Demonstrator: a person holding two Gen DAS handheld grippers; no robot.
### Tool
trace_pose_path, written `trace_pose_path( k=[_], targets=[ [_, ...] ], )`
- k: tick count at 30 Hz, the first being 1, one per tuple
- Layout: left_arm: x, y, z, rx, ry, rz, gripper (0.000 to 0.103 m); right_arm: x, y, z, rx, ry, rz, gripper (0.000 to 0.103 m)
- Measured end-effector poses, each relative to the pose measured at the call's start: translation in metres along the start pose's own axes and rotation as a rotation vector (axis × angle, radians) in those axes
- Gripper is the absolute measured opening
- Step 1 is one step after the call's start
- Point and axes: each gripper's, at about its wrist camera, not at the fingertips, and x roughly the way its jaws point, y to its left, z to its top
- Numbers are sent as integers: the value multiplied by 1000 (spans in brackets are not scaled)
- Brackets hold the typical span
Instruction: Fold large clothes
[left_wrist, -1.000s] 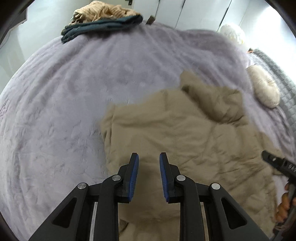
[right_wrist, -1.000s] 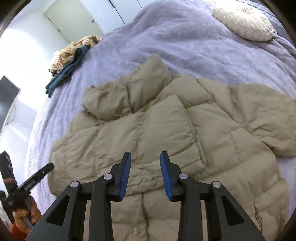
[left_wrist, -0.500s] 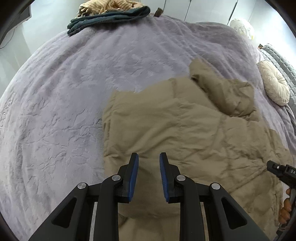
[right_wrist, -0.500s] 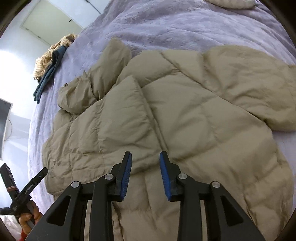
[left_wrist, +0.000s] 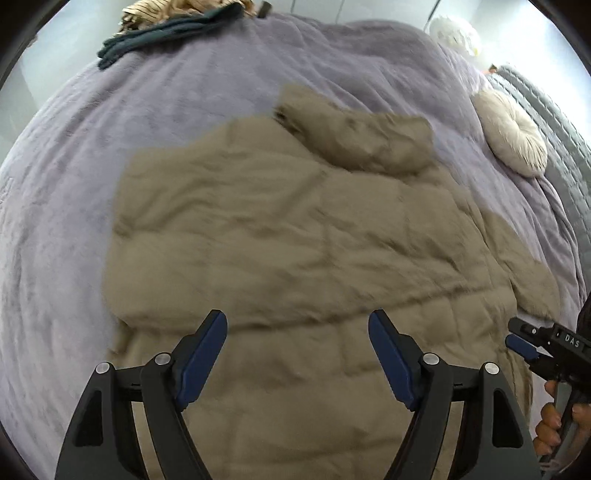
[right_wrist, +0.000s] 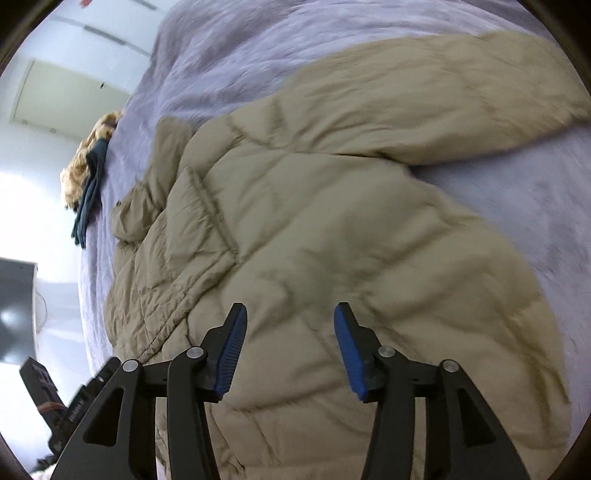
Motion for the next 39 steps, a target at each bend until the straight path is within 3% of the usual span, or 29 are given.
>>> trace_pose_path(
  k=[5,9,11,17,19,24,28,30,34,39],
  targets=[
    [4,-35,-11,33,38,-3,81,-22,-40,3,71,-27,-2,62],
    [7,-68,-18,77,52,-12,83,-40,-78,10,135,-61,0,74],
    [9,-80,-20,91,63,-24,103,-49,-98,15,173,-88,7,78],
    [10,-121,-24,141,50,-41,103,-77,-153,38,290,-193,52,89],
    [12,-135,-25,159,54,-43,103,-83,-169,46,327,-221,79,103],
    [21,-159,-27,192,85,-33,103,-94,-208,67,392,-290,79,103],
    [25,-172,-29,215,95,-10,103,-93,-231,85,438,-274,75,103],
    [27,-173,-28,201,95,-26,103,-92,-245,95,488,-278,133,103],
    [35,-175,-26,207,103,14,103,-89,-268,120,559,-295,250,103],
    [38,-172,-22,191,119,-5,103,-76,-286,152,603,-307,326,102]
  ],
)
